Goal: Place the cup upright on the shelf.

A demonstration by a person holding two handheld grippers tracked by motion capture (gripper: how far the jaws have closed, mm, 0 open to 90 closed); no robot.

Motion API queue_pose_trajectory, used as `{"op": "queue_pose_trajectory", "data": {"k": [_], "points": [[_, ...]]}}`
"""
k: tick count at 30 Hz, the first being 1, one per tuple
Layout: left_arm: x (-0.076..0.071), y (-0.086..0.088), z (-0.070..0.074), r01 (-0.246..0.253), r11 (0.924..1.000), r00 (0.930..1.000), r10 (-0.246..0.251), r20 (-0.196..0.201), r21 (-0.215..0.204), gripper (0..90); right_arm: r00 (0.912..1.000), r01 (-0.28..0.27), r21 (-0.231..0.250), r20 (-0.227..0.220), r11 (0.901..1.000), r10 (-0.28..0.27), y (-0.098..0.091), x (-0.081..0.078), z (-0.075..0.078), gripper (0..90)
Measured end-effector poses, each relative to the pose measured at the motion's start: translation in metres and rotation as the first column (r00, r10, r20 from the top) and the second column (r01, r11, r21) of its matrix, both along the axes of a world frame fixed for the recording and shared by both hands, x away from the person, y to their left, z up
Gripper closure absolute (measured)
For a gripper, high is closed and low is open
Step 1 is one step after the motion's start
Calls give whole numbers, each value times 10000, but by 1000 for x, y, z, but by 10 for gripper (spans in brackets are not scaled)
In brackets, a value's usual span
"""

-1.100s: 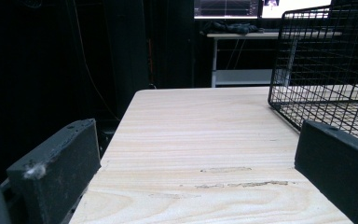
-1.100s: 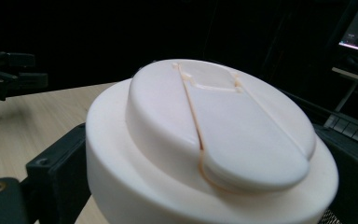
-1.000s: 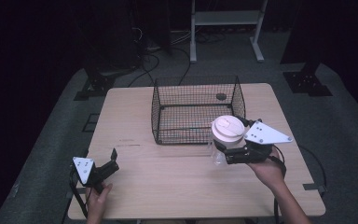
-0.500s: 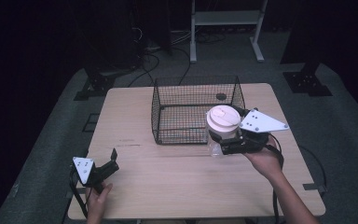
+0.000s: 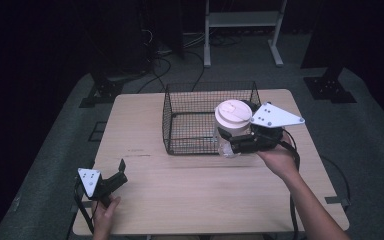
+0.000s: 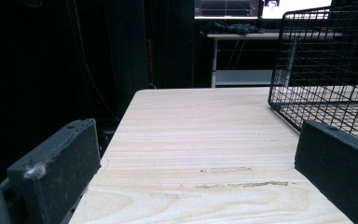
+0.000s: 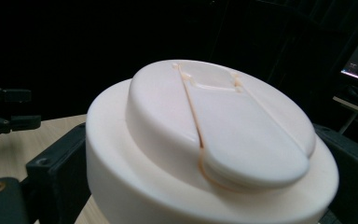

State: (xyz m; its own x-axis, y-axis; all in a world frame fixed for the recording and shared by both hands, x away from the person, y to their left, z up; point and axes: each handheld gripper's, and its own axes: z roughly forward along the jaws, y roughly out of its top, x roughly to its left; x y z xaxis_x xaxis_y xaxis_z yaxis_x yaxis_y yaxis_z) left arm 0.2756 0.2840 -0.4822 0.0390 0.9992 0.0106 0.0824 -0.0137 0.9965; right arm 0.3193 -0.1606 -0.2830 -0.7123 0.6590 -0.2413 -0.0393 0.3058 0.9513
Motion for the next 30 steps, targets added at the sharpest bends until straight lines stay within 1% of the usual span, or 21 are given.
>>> {"op": "queue_pose_trajectory", "data": {"k": [14,21,22,24,30], "points": [[0,0,0,19,10000,10000,-19,9,-13,0,9997,-89,-140,215,9999,92,20,22,21,41],[0,0,0,24,10000,10000,-24,9,-50,0,9995,-30,-95,306,10000,33,28,35,28,41],[0,0,0,24,10000,10000,-24,9,-50,0,9995,-30,-95,306,10000,33,28,35,28,41],[0,0,0,32,10000,10000,-32,22,-25,0,9997,45,-50,254,10000,-44,31,43,30,41],[0,0,0,34,10000,10000,-34,20,-57,0,9994,231,-57,242,9997,-229,36,58,31,41]]}}
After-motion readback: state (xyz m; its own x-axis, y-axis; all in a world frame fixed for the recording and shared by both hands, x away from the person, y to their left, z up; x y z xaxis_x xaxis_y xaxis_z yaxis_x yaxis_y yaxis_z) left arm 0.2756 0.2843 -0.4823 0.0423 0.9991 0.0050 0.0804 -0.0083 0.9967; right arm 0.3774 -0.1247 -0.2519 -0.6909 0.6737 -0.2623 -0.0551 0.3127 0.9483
